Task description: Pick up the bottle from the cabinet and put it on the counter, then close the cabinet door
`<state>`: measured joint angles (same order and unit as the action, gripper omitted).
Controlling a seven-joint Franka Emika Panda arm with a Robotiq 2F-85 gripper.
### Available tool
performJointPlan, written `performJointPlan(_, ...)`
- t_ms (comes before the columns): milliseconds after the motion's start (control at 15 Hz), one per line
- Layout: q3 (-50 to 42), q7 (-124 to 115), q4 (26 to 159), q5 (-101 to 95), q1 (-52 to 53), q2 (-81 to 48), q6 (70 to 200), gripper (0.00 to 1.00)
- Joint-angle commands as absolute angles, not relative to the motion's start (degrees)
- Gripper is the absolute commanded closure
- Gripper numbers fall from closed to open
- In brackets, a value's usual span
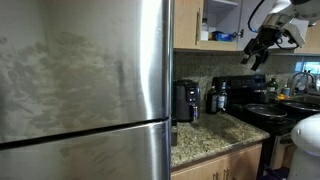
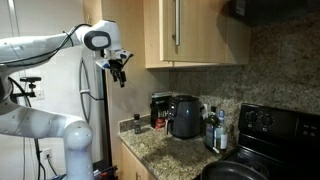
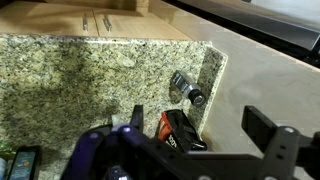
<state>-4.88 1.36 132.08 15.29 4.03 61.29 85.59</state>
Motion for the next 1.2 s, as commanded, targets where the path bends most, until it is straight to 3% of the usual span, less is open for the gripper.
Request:
performJointPlan(0,-4.6,3.0,130.0,15.8,1.9,59.5,91.6,0.00)
performJointPlan(400,-7.3,1.5,114.5,18.7,4.0,53.4,107.2,0.00)
performJointPlan(800,-6.5,0.9,116.1,18.6,2.8,54.3,107.6,0.00)
performJointPlan(1133,-6.4,-1.3,105.3,18.5,2.2,41.3,129.2,0.00)
